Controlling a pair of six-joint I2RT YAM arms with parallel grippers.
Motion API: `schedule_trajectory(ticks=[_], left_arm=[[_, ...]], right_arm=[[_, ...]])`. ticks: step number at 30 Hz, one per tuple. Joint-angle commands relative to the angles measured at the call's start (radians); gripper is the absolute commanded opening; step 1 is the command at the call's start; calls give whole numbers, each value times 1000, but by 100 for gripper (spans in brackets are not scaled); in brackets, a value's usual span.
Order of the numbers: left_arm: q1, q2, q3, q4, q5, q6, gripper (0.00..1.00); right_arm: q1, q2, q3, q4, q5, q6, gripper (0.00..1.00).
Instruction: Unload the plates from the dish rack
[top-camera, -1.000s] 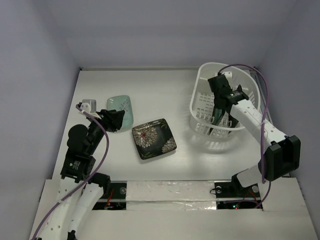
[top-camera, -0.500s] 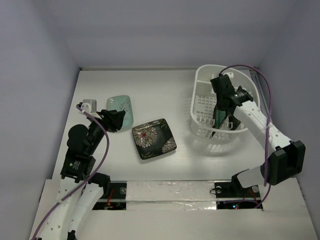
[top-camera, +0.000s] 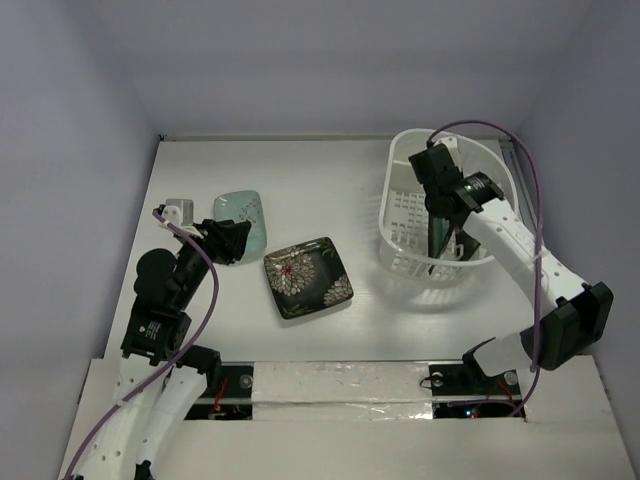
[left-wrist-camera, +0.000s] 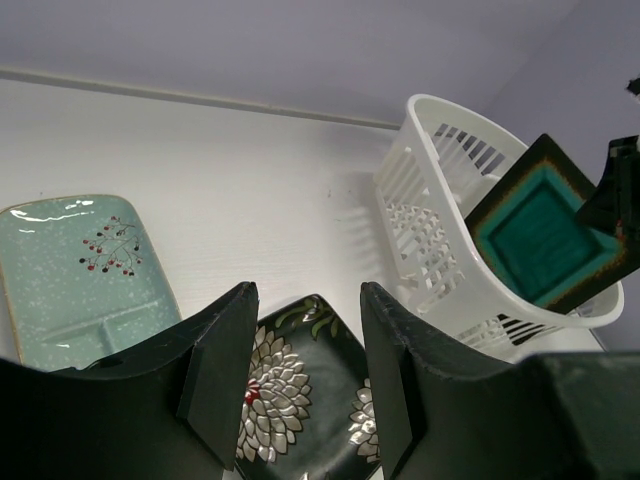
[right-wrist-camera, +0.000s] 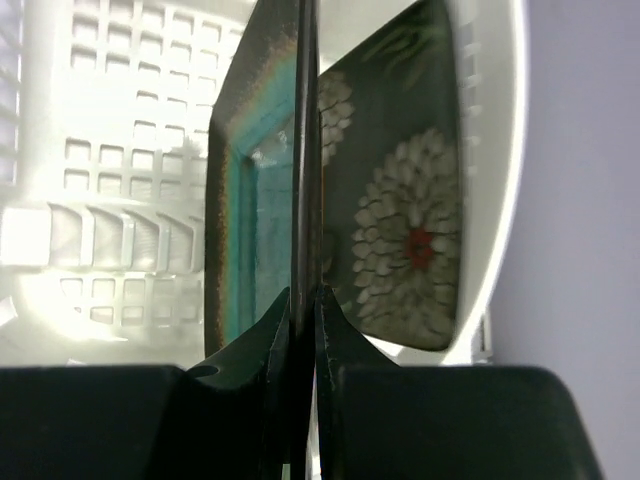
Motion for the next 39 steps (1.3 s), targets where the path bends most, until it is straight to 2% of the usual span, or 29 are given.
schedule_trajectory(ticks=[1,8,14,18,22,25,26,32,37,39], left_arm=[[4,0,12,44,8,-4,42],[4,-1,12,44,10,-4,42],[4,-1,14,44,5,-4,42],[4,0,12,44,3,-3,42],[4,5,12,44,-1,-4,42],[14,10,14,43,-1,-3,42],[15,10,14,44,-1,-4,42],[15,5,14,40,-15,-1,42],[15,5,14,38,-17,-1,42],[15,4,14,38,-18,-1,42]], right_arm=[[35,-97,169,72,123,-4,0],[54,-138,215,36,147,16,0],[142,-233,281,52,143,51,0],[223,-322,301,123,98,68,0],[278,-398,250,241,25,93,0],[300,-427,130,383,-174,140,0],[314,-425,95,423,-276,154,0],[386,-346,-131,745,-467,312,0],[444,-264,-205,975,-520,422,0],[456,-215,-219,1009,-528,445,0]])
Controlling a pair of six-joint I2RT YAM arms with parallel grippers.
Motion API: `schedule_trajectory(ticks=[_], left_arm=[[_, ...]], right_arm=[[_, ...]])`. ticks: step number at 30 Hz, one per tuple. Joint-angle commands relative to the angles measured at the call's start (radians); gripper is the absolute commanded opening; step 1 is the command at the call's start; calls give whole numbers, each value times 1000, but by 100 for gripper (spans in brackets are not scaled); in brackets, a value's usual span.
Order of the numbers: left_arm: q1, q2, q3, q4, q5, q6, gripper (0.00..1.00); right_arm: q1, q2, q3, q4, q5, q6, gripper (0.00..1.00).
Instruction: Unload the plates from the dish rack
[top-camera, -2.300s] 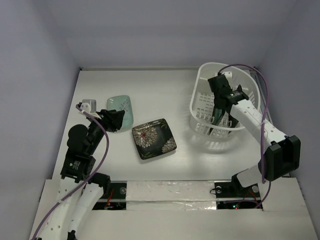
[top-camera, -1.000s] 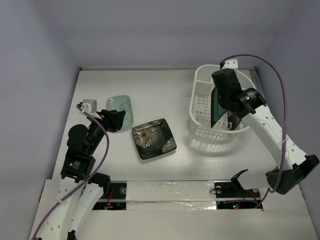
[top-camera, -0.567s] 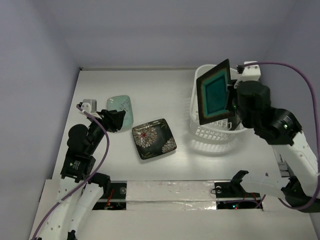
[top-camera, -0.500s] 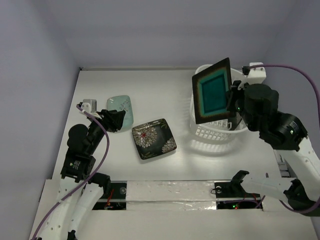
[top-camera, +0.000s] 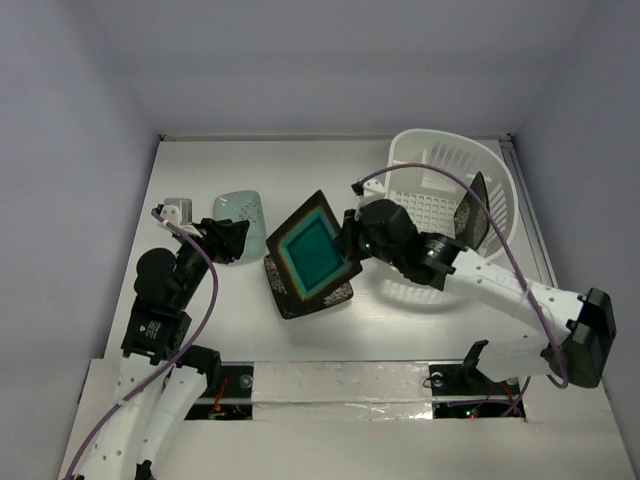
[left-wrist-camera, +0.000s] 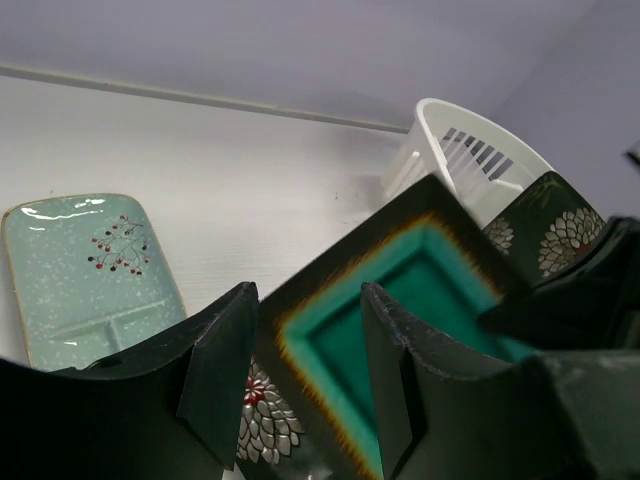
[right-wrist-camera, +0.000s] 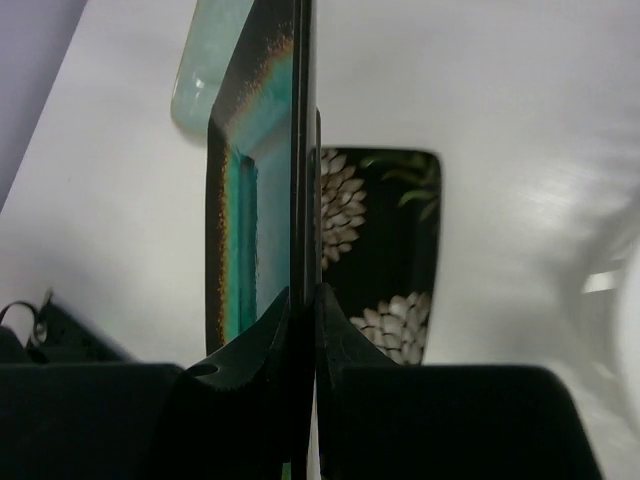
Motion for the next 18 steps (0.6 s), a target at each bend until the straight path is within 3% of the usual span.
schedule_trajectory(ticks=[1,10,18], left_arm=[[8,-1,14,38,-6,0,42],[8,-1,14,38,-2,-2,42],[8,0,12,40,4,-5,42]], right_arm=[[25,-31,40,446,-65,145,0],[35,77,-114,606,-64,257,0],[35,129,-178,638,-19,297,0]])
